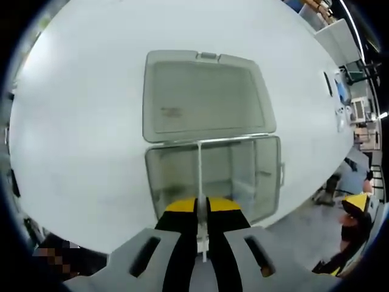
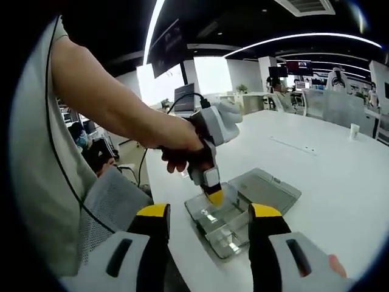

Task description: Insert the divider into the dual guide fixture by aligning both edges with the guide slots and pushing it downward to the bottom, including one-sided entry, uneven engagement, binding, and posture correction.

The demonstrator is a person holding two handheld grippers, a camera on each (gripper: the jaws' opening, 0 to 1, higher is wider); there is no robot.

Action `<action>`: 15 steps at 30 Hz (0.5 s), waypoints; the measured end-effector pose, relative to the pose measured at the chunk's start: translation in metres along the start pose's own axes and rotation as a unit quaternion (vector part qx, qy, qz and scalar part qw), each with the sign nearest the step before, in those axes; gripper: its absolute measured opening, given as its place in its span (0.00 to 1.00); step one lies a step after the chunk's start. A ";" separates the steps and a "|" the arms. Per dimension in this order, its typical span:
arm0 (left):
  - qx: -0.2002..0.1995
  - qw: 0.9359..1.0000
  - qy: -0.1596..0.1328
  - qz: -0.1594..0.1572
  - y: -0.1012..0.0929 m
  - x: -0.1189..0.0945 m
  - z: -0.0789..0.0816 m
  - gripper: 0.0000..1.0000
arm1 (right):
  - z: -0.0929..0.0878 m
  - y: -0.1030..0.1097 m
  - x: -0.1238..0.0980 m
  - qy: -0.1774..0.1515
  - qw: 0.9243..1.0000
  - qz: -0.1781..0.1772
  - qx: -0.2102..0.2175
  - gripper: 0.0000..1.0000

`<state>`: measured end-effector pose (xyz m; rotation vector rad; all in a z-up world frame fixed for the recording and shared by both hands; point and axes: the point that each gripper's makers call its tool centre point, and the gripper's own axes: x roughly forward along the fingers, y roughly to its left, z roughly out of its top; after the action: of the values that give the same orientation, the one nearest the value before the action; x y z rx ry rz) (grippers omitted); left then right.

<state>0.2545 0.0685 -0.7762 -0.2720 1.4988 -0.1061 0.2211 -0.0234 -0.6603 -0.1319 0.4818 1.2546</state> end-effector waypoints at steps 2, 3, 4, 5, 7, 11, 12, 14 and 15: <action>0.001 1.000 0.000 -0.001 0.002 -0.002 0.000 0.01 | 0.001 0.000 0.001 0.000 1.000 0.001 0.000 0.49; 0.000 1.000 -0.001 -0.001 0.002 -0.002 -0.001 0.01 | 0.001 0.001 0.001 -0.001 1.000 0.002 0.000 0.49; 0.000 1.000 -0.001 -0.001 0.002 -0.002 -0.001 0.01 | 0.002 0.001 0.001 -0.001 1.000 0.002 -0.002 0.49; 0.000 1.000 -0.002 -0.002 0.003 -0.001 0.000 0.01 | 0.002 0.001 0.002 -0.001 1.000 0.002 -0.002 0.49; -0.001 1.000 -0.002 -0.003 0.002 -0.001 -0.001 0.01 | 0.002 0.001 0.001 -0.002 1.000 0.002 -0.002 0.49; 0.003 1.000 -0.001 -0.004 0.000 -0.001 -0.001 0.01 | 0.000 0.001 0.001 0.000 1.000 0.003 -0.001 0.49; 0.004 1.000 -0.001 -0.003 -0.001 0.000 -0.001 0.01 | 0.000 0.001 0.001 0.001 1.000 0.002 0.000 0.48; 0.005 1.000 0.000 -0.002 0.000 0.000 0.000 0.01 | -0.001 0.001 0.000 0.001 1.000 0.001 0.001 0.48; 0.006 1.000 0.000 -0.002 0.000 0.000 0.000 0.01 | -0.001 0.000 0.000 -0.001 1.000 0.001 0.001 0.48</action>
<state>0.2540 0.0681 -0.7762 -0.2649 1.4969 -0.1172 0.2204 -0.0238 -0.6608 -0.1285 0.4828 1.2555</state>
